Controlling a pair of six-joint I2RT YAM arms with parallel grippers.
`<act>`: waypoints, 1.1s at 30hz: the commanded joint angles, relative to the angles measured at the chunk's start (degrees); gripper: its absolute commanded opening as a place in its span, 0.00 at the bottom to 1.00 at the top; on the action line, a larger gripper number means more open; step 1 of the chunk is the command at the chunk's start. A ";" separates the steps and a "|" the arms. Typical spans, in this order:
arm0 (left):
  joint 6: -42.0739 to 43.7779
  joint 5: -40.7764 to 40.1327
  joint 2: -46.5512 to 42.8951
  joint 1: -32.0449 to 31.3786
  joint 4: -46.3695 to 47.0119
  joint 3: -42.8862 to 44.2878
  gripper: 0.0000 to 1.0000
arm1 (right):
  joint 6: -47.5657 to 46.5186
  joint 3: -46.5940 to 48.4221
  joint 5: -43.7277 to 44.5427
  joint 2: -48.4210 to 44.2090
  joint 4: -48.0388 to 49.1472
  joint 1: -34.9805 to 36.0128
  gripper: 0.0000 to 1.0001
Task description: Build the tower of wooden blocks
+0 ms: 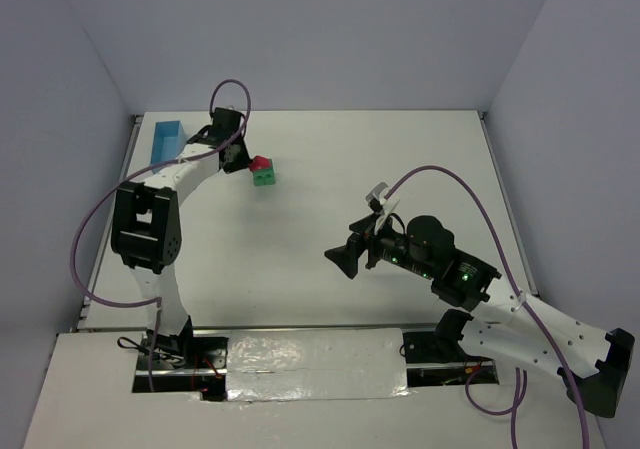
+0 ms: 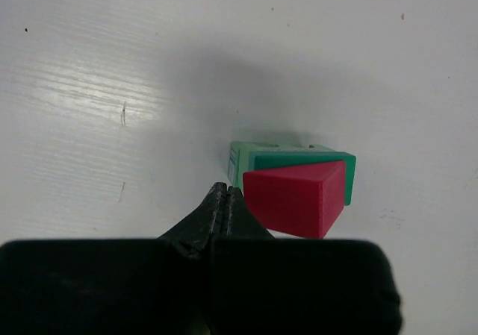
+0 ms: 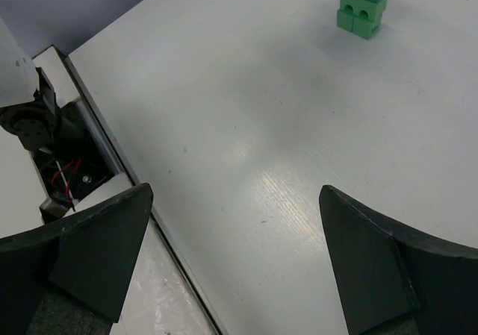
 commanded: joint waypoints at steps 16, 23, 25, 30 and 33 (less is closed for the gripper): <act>1.13 1.55 2.67 -0.09 0.65 3.40 0.00 | 0.05 0.17 -0.69 0.12 1.51 0.02 1.00; 1.13 0.76 3.11 -0.09 0.56 4.46 0.00 | 0.05 0.17 -1.22 0.30 1.42 0.02 1.00; 1.13 0.75 3.38 -0.09 0.47 4.72 0.00 | 0.05 0.34 -1.57 0.47 1.25 -0.07 1.00; 1.57 0.05 3.90 -0.09 0.12 5.43 0.00 | -0.04 0.26 -1.92 0.39 1.33 -0.07 1.00; 1.57 0.23 4.08 -0.09 0.03 5.95 0.00 | -0.04 0.17 -2.18 0.56 1.42 -0.07 1.00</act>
